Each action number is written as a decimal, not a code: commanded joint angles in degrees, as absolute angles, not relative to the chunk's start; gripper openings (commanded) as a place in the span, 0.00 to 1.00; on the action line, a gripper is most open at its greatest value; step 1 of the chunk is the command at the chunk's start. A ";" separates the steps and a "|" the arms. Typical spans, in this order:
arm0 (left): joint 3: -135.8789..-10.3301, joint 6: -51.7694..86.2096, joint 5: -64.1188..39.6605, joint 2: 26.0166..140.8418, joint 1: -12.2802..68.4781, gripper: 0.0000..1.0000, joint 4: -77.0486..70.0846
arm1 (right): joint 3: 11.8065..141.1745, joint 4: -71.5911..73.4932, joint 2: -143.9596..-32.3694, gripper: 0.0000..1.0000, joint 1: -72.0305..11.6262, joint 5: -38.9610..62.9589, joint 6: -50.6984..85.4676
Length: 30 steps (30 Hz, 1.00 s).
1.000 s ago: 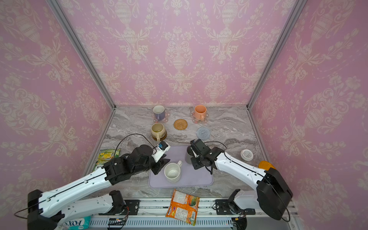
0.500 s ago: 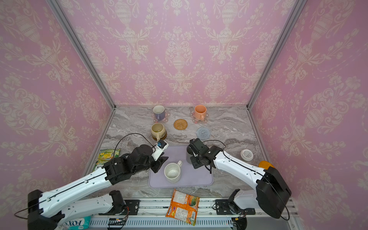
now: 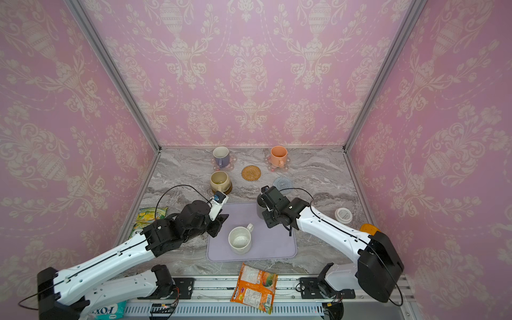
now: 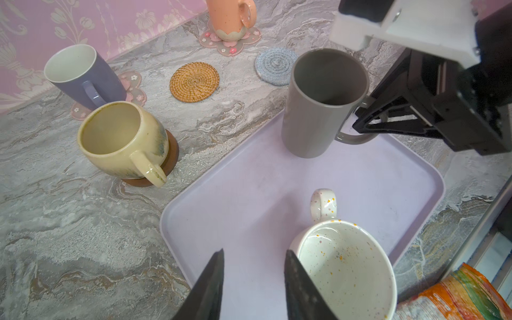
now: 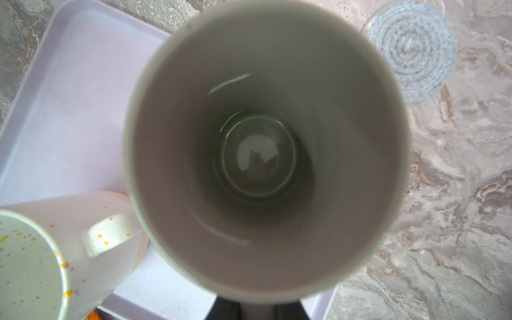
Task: Place cups on coasters
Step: Pick up the cup from the tray, then place the cup on the coaster.
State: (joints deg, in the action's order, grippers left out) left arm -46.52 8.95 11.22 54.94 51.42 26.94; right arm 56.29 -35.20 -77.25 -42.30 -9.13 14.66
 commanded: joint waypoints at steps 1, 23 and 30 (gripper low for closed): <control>-45.53 10.93 13.74 53.54 50.22 0.39 28.34 | 61.06 -30.13 -78.53 0.00 -42.38 -12.53 12.07; -43.07 13.52 14.68 48.82 40.71 0.39 32.43 | 83.82 -26.92 -97.44 0.00 -36.87 -13.92 8.25; -44.62 11.35 9.35 51.15 33.14 0.40 31.66 | 91.59 -27.96 -103.65 0.00 -35.60 -13.71 9.50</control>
State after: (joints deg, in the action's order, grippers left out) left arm -43.55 12.10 12.16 50.09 35.14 30.63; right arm 86.98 -31.16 -103.37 -36.05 -12.03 9.04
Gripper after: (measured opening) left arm 0.400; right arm 0.159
